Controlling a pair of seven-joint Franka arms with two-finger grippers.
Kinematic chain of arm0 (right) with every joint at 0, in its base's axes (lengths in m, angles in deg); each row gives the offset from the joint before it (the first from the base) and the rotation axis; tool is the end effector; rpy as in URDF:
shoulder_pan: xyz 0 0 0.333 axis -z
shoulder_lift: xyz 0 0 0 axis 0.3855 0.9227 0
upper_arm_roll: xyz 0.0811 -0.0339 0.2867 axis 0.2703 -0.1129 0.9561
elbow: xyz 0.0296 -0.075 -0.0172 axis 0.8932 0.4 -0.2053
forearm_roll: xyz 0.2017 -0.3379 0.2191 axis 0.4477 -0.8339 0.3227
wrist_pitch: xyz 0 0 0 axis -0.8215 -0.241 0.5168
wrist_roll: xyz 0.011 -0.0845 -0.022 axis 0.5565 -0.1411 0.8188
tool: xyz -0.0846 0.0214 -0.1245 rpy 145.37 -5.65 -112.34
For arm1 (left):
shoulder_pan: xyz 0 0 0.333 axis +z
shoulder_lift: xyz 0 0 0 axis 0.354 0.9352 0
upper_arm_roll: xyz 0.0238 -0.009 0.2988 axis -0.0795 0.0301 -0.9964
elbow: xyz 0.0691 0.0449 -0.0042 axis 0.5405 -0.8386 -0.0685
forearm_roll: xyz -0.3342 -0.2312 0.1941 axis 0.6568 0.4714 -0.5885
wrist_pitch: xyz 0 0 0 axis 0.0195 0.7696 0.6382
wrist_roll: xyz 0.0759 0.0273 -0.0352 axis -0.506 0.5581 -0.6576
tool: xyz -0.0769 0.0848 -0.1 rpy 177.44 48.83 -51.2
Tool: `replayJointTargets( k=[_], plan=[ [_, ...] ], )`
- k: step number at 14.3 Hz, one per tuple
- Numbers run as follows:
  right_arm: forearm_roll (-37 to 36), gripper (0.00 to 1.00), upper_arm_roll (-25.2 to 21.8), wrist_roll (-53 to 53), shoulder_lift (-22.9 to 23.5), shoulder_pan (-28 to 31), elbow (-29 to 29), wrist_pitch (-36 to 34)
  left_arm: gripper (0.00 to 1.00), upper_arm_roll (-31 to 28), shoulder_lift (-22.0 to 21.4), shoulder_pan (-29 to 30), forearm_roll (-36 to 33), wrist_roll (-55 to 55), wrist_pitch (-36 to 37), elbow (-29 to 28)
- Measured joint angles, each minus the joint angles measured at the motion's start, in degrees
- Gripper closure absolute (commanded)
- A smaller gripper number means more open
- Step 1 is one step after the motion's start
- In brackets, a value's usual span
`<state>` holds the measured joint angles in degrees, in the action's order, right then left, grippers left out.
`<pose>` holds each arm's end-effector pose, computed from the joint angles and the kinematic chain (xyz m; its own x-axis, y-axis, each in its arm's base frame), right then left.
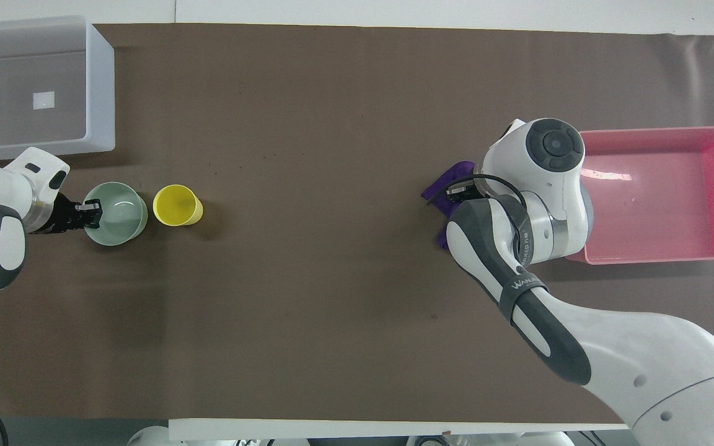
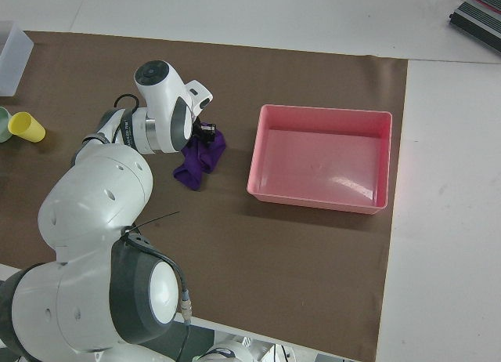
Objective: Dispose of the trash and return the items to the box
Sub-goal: 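Grasp the green bowl with the left gripper while the right gripper grasps the cloth, then place the bowl in the white bin while the right gripper drops the cloth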
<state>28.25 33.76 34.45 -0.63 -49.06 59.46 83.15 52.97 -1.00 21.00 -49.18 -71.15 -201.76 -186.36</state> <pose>0.6024 0.1731 0.1980 0.9863 0.1652 -0.0003 0.1650 -0.9853 -0.0440 0.5599 0.0113 0.2251 0.9813 0.1858 -0.0503 0.1842 -0.9823 -0.0352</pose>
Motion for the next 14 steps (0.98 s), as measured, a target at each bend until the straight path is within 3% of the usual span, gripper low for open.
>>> replayJointTargets(
  k=[2,5,9,14],
  plan=[
    [0.00,0.95,-0.06,-0.01,-0.05,0.00,0.03,-0.05,1.00,0.28,-0.13,-0.06,0.00,0.00,5.43,3.06],
    [0.00,0.96,-0.07,-0.02,-0.32,0.00,-0.01,-0.35,1.00,0.45,-1.08,-0.06,1.02,-0.06,15.07,9.47],
    [-0.95,0.96,-0.31,-0.02,-3.34,0.11,-1.11,-4.73,1.00,-0.12,-2.72,0.20,5.90,-0.35,22.70,19.26],
    [-2.11,0.96,-0.55,-0.02,-9.54,2.89,-5.63,-16.36,1.00,-0.82,4.72,5.89,10.24,-0.76,20.15,32.07]
  ],
)
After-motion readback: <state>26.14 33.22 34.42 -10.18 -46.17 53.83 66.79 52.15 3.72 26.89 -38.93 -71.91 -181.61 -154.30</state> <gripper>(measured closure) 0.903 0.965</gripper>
